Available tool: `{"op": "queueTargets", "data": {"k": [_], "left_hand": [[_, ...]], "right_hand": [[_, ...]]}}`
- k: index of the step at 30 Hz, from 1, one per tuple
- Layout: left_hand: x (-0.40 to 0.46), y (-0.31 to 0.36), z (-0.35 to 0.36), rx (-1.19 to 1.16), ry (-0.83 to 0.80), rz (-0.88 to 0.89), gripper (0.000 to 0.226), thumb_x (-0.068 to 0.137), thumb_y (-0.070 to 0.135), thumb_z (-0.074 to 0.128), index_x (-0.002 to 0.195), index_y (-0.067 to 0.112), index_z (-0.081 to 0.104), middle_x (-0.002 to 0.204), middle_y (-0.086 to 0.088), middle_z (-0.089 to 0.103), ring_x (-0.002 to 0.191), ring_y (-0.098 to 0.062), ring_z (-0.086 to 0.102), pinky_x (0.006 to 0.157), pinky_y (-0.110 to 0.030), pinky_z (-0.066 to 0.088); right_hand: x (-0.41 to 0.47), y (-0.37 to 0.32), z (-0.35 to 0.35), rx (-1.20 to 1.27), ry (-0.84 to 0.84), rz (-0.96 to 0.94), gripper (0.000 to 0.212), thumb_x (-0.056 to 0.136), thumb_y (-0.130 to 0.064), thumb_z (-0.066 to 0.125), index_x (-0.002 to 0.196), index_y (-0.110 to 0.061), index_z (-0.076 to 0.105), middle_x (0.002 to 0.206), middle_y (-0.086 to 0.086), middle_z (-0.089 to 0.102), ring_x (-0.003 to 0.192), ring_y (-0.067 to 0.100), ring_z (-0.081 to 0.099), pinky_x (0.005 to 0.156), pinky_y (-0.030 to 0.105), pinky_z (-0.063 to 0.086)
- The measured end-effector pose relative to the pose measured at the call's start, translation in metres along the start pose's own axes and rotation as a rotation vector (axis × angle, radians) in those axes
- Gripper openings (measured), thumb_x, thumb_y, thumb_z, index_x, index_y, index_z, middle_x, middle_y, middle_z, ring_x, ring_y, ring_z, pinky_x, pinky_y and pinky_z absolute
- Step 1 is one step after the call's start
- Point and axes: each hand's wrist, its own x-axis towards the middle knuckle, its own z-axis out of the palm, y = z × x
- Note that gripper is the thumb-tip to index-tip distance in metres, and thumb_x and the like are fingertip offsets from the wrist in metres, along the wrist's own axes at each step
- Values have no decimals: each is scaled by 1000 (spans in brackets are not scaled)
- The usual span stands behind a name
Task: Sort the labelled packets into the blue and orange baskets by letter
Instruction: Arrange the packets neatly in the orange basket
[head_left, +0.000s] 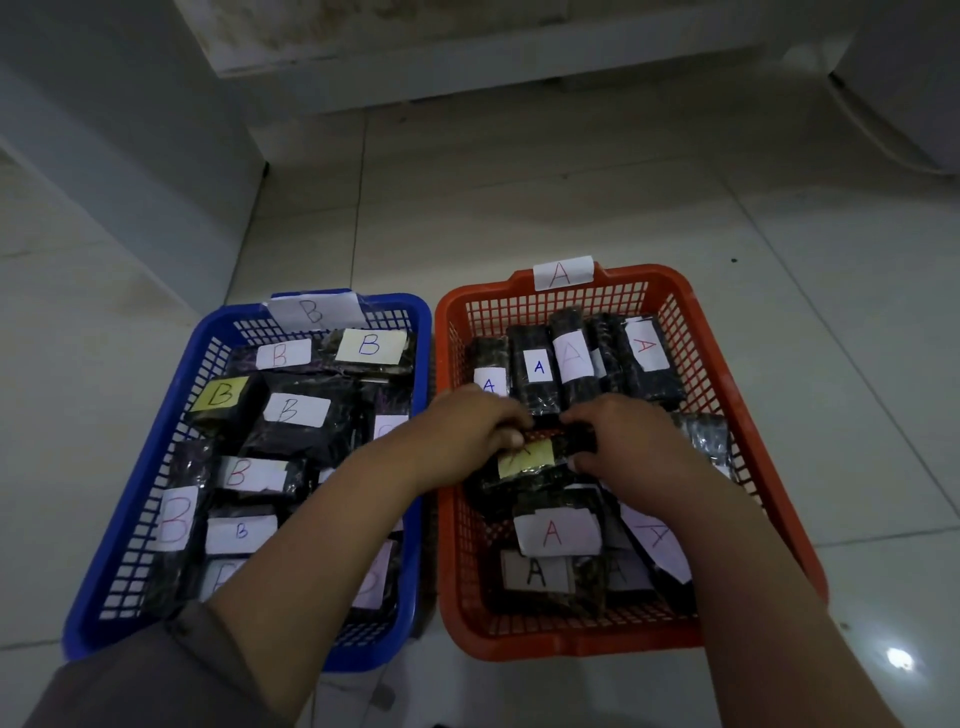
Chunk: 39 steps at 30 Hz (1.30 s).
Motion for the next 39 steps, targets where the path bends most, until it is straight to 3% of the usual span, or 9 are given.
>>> {"op": "queueTargets", "data": {"k": [6, 10, 17, 20, 23, 28, 32, 36, 39], "left_hand": [[3, 7, -11, 133, -251, 66, 66, 79, 52, 66, 137, 30, 43, 129, 7, 51, 117, -13, 48, 99, -34, 40], [4, 8, -3, 92, -238, 31, 84, 78, 48, 70, 146, 27, 25, 142, 3, 44, 125, -18, 45, 103, -32, 37], [15, 4, 2, 13, -224, -68, 62, 78, 38, 71, 129, 25, 37, 115, 2, 58, 110, -18, 47, 91, -32, 33], [16, 9, 4, 93, -131, -67, 58, 73, 39, 73, 117, 22, 39, 105, 3, 53, 107, -18, 38, 86, -34, 27], [16, 16, 10, 235, -15, -30, 52, 72, 33, 72, 111, 19, 41, 105, -1, 51, 106, -22, 40, 87, -40, 28], [14, 17, 17, 354, 79, 16, 42, 80, 25, 65, 117, 18, 47, 113, -3, 52, 110, -23, 48, 93, -42, 31], [8, 11, 13, 223, 122, 65, 35, 81, 16, 66, 115, 15, 55, 113, -3, 55, 104, -20, 54, 85, -35, 47], [-12, 9, 15, 164, 211, 104, 30, 84, 21, 65, 112, 18, 57, 111, 0, 52, 97, -18, 55, 79, -38, 51], [-18, 19, 18, 109, 154, 111, 23, 91, 31, 58, 109, 18, 63, 106, 1, 55, 97, -16, 55, 82, -36, 50]], "right_hand": [[0, -7, -1, -67, 6, -13, 38, 86, -20, 64, 123, -21, 59, 120, 5, 59, 108, 22, 57, 93, 36, 47], [-1, -6, -5, 33, -21, 13, 34, 84, -17, 66, 118, -20, 61, 121, 4, 56, 106, 20, 56, 89, 32, 48], [0, -2, -14, 117, -82, 50, 23, 83, -15, 69, 107, -17, 67, 119, 2, 60, 105, 18, 58, 90, 27, 45], [0, 2, -13, 146, -61, 71, 6, 82, -14, 70, 88, -15, 68, 102, 2, 67, 94, 17, 62, 82, 24, 46], [-3, 6, -14, 176, -76, 71, 16, 81, -16, 71, 69, -17, 60, 82, 0, 67, 75, 11, 60, 68, 20, 40], [-5, 9, -13, 128, -106, 64, 11, 85, -14, 60, 84, -10, 70, 84, 4, 68, 75, 15, 61, 65, 23, 43], [-9, 10, -13, 160, -99, 49, 17, 87, -19, 61, 83, -6, 70, 82, 6, 69, 76, 17, 64, 61, 20, 46], [-26, 30, -27, 279, -129, 15, 4, 81, -26, 71, 80, -22, 70, 81, -13, 67, 74, -2, 59, 58, 12, 36], [-35, 48, -36, 301, -128, 15, 16, 78, -24, 75, 84, -36, 66, 91, -22, 61, 85, -6, 55, 67, 15, 38]]}}
